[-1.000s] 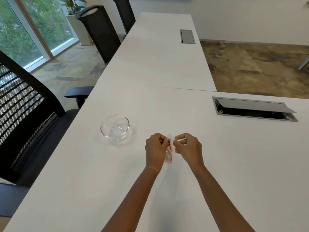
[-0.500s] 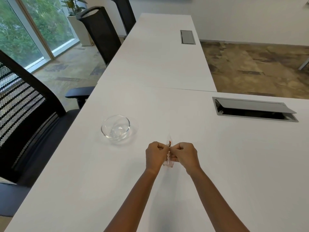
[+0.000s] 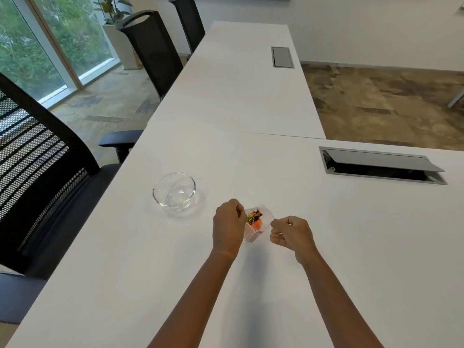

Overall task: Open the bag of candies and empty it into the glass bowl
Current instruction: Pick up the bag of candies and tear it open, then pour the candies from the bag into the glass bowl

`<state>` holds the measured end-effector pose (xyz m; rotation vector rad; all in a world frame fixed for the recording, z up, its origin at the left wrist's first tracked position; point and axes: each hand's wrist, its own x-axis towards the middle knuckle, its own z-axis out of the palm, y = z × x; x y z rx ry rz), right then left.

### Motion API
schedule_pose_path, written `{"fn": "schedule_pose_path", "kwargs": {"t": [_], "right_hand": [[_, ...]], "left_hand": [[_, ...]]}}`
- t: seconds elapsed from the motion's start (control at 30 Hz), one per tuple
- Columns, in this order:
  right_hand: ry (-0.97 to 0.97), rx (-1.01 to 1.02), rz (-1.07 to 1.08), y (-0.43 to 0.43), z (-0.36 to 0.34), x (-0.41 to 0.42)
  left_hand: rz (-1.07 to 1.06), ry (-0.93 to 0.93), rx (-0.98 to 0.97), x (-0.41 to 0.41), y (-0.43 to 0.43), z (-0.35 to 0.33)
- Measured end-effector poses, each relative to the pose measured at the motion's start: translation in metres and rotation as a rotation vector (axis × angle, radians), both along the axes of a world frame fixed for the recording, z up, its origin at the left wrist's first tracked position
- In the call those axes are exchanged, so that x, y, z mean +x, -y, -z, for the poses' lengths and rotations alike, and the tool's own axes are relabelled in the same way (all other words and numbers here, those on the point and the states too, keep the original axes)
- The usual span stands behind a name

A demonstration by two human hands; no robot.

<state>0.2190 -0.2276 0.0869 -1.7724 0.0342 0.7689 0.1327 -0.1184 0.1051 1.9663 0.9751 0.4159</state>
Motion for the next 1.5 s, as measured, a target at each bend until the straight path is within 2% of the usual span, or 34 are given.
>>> {"fn": "schedule_pose_path", "kwargs": {"t": [0.1, 0.2, 0.3, 0.4, 0.53, 0.73, 0.87, 1.0, 1.17, 1.3, 1.37, 1.5], "right_hand": [[-0.268, 0.216, -0.025, 0.006, 0.002, 0.005], [-0.475, 0.388, 0.055, 0.007, 0.006, 0.008], [-0.604, 0.454, 0.136, 0.002, 0.017, 0.005], [-0.711, 0.531, 0.127, -0.005, 0.029, -0.003], [-0.813, 0.811, 0.129, -0.013, 0.040, -0.010], [-0.862, 1.011, 0.038, -0.022, 0.046, -0.017], [-0.842, 1.069, 0.088, -0.025, 0.042, -0.022], [-0.762, 1.056, 0.157, -0.031, 0.037, -0.020], [-0.755, 1.043, 0.245, -0.041, 0.032, -0.012], [-0.740, 0.971, 0.297, -0.054, 0.029, -0.007], [-0.713, 0.935, 0.304, -0.063, 0.027, -0.007], [-0.687, 0.878, 0.289, -0.087, 0.020, -0.005]], "left_hand": [[0.059, -0.028, 0.096, 0.002, 0.001, -0.006], [0.104, -0.033, 0.208, 0.001, -0.002, -0.014], [0.143, 0.000, 0.273, 0.001, -0.005, -0.024], [0.198, 0.028, 0.311, 0.004, -0.007, -0.033], [0.225, 0.059, 0.329, 0.007, -0.007, -0.040], [0.220, 0.136, 0.323, 0.011, -0.009, -0.045], [0.181, 0.193, 0.260, 0.013, -0.011, -0.046], [0.178, 0.244, 0.160, 0.011, -0.018, -0.041], [0.179, 0.310, 0.047, 0.007, -0.036, -0.031], [0.006, 0.350, 0.086, -0.001, -0.068, -0.021], [-0.155, 0.281, 0.141, -0.009, -0.089, -0.011], [-0.421, -0.005, 0.147, -0.025, -0.127, 0.014]]}}
